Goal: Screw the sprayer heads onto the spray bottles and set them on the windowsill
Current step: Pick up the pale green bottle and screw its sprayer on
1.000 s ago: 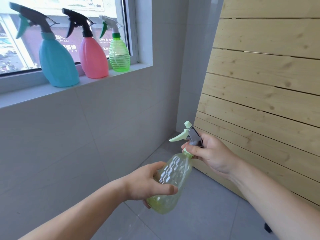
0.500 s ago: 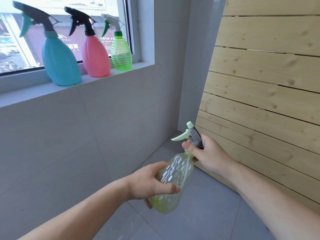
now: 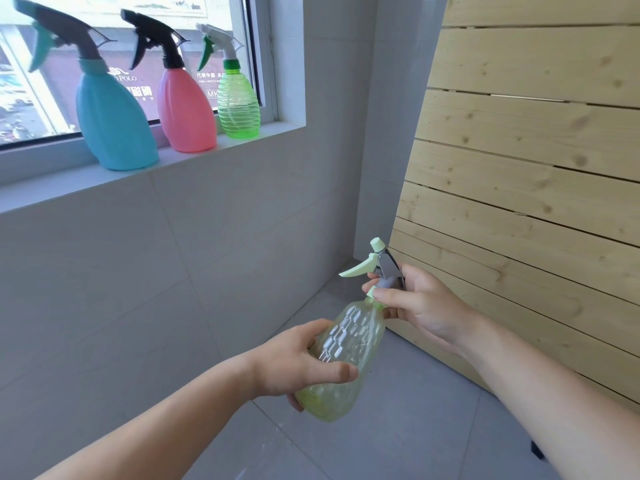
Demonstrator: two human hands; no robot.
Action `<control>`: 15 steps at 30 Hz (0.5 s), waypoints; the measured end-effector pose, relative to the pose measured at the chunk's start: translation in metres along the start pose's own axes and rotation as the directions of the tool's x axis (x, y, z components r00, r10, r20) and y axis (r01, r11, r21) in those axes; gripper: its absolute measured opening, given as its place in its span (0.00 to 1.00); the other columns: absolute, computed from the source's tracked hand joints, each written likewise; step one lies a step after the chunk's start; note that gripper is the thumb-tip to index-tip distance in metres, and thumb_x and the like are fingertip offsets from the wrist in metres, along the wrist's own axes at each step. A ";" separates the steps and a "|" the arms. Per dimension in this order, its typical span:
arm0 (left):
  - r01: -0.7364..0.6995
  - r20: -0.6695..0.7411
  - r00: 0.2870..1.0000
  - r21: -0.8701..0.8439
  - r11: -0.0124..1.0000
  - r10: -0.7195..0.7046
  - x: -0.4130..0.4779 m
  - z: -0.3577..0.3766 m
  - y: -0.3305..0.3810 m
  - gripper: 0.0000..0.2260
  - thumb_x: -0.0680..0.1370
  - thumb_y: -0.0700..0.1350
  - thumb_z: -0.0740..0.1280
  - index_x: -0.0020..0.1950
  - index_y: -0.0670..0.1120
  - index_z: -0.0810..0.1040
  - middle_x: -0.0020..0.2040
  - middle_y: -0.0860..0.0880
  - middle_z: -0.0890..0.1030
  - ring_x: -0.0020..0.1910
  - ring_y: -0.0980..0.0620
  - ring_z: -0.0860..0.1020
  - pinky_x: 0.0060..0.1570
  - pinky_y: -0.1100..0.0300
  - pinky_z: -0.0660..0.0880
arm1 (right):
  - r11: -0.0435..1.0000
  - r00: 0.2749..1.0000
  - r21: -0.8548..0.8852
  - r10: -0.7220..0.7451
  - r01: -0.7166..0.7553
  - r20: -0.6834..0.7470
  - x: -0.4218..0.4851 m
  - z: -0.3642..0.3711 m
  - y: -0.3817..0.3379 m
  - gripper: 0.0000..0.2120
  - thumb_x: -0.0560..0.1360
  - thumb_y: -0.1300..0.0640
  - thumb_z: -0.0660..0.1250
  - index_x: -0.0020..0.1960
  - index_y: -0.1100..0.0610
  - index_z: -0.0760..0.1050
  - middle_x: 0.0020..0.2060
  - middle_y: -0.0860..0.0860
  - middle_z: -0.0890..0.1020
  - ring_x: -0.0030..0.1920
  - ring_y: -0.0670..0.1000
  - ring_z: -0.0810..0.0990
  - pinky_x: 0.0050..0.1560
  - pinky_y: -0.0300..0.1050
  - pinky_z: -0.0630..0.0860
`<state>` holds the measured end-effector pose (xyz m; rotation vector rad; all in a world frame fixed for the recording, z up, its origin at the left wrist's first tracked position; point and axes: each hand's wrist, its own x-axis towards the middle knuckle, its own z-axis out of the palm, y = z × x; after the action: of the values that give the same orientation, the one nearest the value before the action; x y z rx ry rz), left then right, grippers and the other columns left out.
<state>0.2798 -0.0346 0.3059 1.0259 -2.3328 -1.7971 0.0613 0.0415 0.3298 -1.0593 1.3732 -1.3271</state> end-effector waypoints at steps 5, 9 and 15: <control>-0.012 0.004 1.000 -0.045 0.999 0.012 0.001 0.001 -0.003 0.17 0.68 0.56 0.78 0.54 0.56 0.79 0.40 0.58 0.82 0.40 0.53 0.83 0.43 0.46 0.83 | 0.993 0.996 -0.094 -0.078 0.074 -0.042 0.000 0.001 -0.002 0.06 0.75 0.66 0.70 0.49 0.58 0.78 0.50 0.62 0.80 0.48 0.54 0.80 0.52 0.53 0.81; -0.023 -0.011 1.000 -0.089 0.996 0.022 0.002 0.000 -0.001 0.18 0.69 0.55 0.78 0.57 0.56 0.78 0.39 0.59 0.82 0.41 0.52 0.83 0.40 0.49 0.82 | 0.999 0.994 -0.003 -0.039 0.038 -0.098 0.003 0.004 -0.004 0.10 0.73 0.66 0.72 0.54 0.64 0.78 0.50 0.57 0.81 0.49 0.54 0.79 0.54 0.55 0.78; -0.018 0.097 0.994 -0.237 0.971 0.042 0.000 0.003 0.005 0.24 0.72 0.56 0.76 0.64 0.50 0.76 0.49 0.54 0.83 0.48 0.53 0.83 0.48 0.54 0.79 | 0.912 0.999 0.407 0.047 -0.048 0.014 0.001 0.002 -0.009 0.06 0.70 0.60 0.71 0.46 0.60 0.79 0.47 0.58 0.86 0.50 0.57 0.84 0.49 0.46 0.82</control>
<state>0.2759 -0.0314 0.3088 0.8808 -2.1047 -2.0968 0.0633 0.0399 0.3392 -0.7381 1.0463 -1.4925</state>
